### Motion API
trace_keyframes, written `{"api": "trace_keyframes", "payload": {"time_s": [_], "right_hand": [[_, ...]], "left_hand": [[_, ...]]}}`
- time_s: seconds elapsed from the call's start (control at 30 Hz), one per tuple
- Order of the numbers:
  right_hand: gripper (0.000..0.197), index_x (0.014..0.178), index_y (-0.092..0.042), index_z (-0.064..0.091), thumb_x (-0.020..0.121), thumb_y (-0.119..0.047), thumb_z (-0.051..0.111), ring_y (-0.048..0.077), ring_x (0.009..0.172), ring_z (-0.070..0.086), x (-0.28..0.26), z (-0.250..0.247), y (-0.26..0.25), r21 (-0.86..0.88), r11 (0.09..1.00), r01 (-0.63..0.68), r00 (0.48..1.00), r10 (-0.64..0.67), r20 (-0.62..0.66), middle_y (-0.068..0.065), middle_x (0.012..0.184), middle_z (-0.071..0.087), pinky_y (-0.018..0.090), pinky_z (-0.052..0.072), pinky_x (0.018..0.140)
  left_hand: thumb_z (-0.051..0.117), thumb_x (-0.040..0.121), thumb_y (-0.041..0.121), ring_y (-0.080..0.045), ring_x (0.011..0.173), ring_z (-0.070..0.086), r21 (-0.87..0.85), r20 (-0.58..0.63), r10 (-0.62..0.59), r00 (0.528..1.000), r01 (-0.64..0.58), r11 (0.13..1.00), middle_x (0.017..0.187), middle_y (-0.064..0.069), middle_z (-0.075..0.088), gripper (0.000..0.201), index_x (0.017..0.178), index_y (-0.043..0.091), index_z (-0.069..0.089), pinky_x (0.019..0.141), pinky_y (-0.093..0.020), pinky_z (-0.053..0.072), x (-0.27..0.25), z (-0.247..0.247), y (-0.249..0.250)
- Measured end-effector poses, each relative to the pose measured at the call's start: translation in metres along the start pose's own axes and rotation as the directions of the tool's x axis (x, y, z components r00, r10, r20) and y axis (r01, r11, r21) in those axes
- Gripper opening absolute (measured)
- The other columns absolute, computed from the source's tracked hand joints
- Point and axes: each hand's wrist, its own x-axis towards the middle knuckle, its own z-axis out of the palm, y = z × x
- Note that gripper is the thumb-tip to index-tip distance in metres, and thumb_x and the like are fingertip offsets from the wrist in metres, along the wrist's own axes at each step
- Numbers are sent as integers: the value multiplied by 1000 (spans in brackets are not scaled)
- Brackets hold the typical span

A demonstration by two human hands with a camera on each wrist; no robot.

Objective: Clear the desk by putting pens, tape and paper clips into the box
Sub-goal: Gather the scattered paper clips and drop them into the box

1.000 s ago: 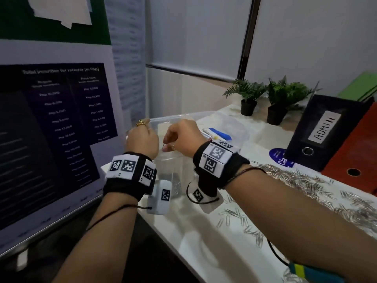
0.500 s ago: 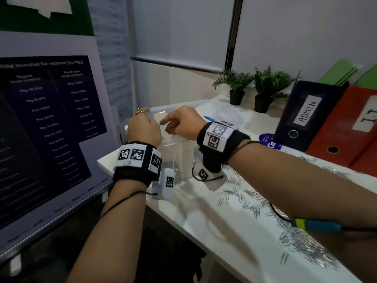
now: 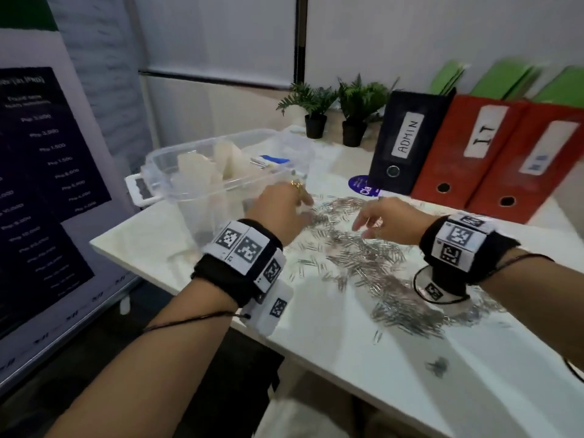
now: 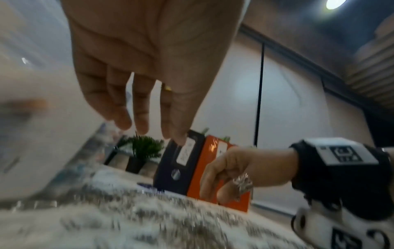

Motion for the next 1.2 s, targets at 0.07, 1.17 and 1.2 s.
{"api": "trace_keyframes", "payload": {"time_s": [0.07, 1.17, 1.2], "right_hand": [[20, 102, -16, 71, 82, -17, 70, 17, 95, 62, -25, 9, 13, -16, 999, -35, 996, 36, 79, -1, 98, 66, 20, 47, 74], [24, 108, -4, 66, 85, -1, 62, 24, 101, 64, -81, 35, 42, -54, 996, -75, 987, 82, 140, 11, 108, 67, 26, 51, 83], [21, 105, -2, 68, 85, 0, 62, 24, 99, 65, -79, 34, 43, -53, 996, -77, 989, 83, 120, 12, 105, 69, 28, 53, 84]], "left_hand": [[64, 86, 36, -18, 116, 54, 84, 238, 27, 971, -48, 995, 127, 1, 57, 33, 115, 23, 62, 100, -27, 39, -5, 25, 10], [70, 83, 20, -21, 105, 60, 269, 534, -71, 842, -89, 959, 115, -9, 64, 26, 106, 10, 65, 90, -29, 49, 10, 116, 75], [70, 83, 19, -21, 104, 62, 267, 534, -77, 842, -81, 960, 113, -8, 65, 26, 106, 10, 65, 88, -28, 49, 12, 115, 74]]}}
